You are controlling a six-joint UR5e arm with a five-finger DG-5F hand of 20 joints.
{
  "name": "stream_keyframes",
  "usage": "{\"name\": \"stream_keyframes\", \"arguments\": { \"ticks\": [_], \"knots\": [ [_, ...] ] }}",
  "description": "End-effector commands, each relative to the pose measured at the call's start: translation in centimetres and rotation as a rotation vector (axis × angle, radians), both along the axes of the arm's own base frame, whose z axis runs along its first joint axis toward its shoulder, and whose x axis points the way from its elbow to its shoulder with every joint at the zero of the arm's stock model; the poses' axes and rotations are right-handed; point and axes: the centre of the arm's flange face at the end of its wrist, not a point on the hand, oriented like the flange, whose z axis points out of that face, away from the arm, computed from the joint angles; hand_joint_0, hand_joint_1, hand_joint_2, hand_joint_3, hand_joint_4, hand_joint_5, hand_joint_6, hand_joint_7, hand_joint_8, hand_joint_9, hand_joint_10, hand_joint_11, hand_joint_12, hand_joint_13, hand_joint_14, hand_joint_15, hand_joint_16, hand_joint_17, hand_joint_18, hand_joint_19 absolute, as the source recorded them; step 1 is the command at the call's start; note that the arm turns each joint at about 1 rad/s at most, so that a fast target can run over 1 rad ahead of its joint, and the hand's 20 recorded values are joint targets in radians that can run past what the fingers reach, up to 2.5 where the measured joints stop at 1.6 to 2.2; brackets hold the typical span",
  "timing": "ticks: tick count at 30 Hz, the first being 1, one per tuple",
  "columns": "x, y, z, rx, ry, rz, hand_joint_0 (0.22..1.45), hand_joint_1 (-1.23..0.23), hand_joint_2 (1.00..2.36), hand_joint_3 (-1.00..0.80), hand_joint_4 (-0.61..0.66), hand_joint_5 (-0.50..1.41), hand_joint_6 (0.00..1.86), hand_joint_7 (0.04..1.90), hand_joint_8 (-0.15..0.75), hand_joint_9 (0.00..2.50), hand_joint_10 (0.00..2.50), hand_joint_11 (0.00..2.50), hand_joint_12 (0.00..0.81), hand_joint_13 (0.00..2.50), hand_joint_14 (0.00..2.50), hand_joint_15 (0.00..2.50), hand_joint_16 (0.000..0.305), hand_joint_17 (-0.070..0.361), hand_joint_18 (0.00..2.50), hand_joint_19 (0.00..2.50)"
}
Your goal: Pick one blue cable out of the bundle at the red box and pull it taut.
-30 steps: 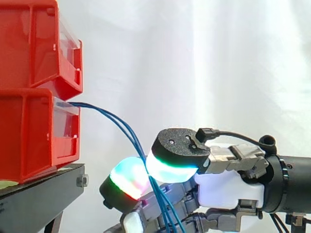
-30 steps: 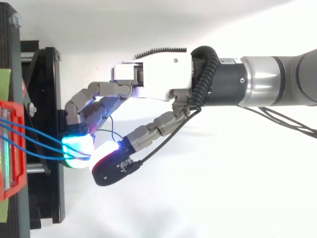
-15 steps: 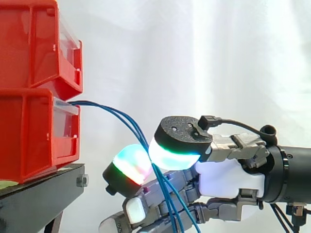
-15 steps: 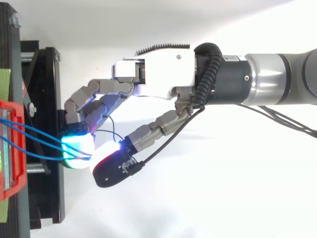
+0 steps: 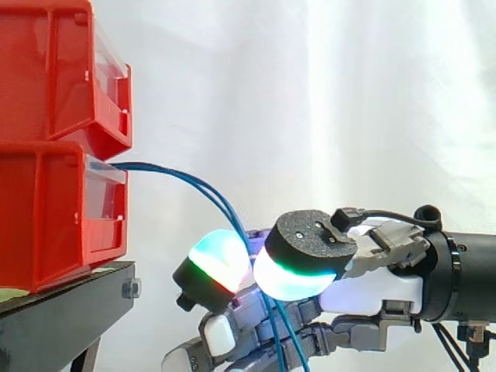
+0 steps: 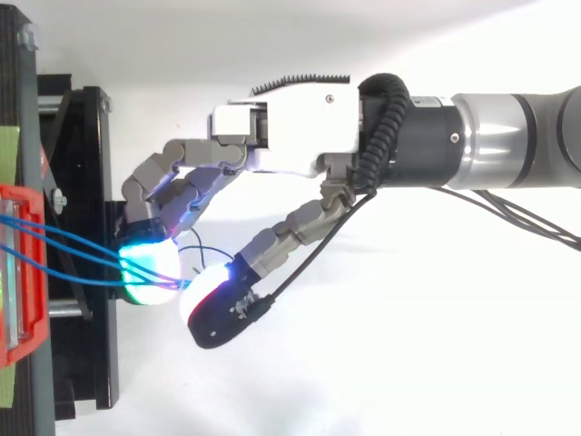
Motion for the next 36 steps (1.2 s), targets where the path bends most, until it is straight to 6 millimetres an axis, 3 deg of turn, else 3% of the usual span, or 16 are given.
{"name": "stream_keyframes", "arguments": {
  "ticks": [1,2,8,21,31,36],
  "knots": [
    [-0.03,-0.02,0.36,0.001,-0.004,0.000,0.77,-0.99,1.00,-0.44,0.18,-0.21,0.89,1.04,0.340,0.68,0.01,0.61,0.395,0.59,0.01,0.19,0.053,0.120,0.73,0.30],
    [0.01,-0.02,0.43,0.001,-0.006,0.000,0.76,-0.99,1.00,-0.50,0.18,-0.21,0.89,1.04,0.343,0.68,0.01,0.62,0.395,0.60,0.01,0.19,0.053,0.120,0.73,0.29],
    [0.00,-0.02,0.67,0.001,-0.009,0.000,0.64,-0.95,1.00,-0.50,0.19,-0.21,0.88,1.01,0.346,0.70,0.01,0.62,0.397,0.61,0.01,0.20,0.053,0.120,0.73,0.33],
    [0.01,-0.02,0.55,-0.001,-0.007,0.000,0.55,-0.83,1.00,-0.50,0.21,-0.18,0.85,1.01,0.366,0.76,0.02,0.61,0.405,0.63,0.01,0.22,0.055,0.124,0.74,0.36],
    [-0.04,-0.01,0.50,0.000,-0.003,0.001,0.61,-0.74,1.00,-0.50,0.20,-0.17,0.83,1.06,0.357,0.77,0.02,0.60,0.394,0.62,0.01,0.22,0.052,0.118,0.70,0.38],
    [-0.04,-0.02,0.50,-0.004,-0.003,-0.001,0.63,-0.76,1.01,-0.38,0.18,-0.17,0.84,1.09,0.359,0.77,0.01,0.61,0.393,0.62,0.01,0.22,0.052,0.117,0.70,0.38]
  ]
}}
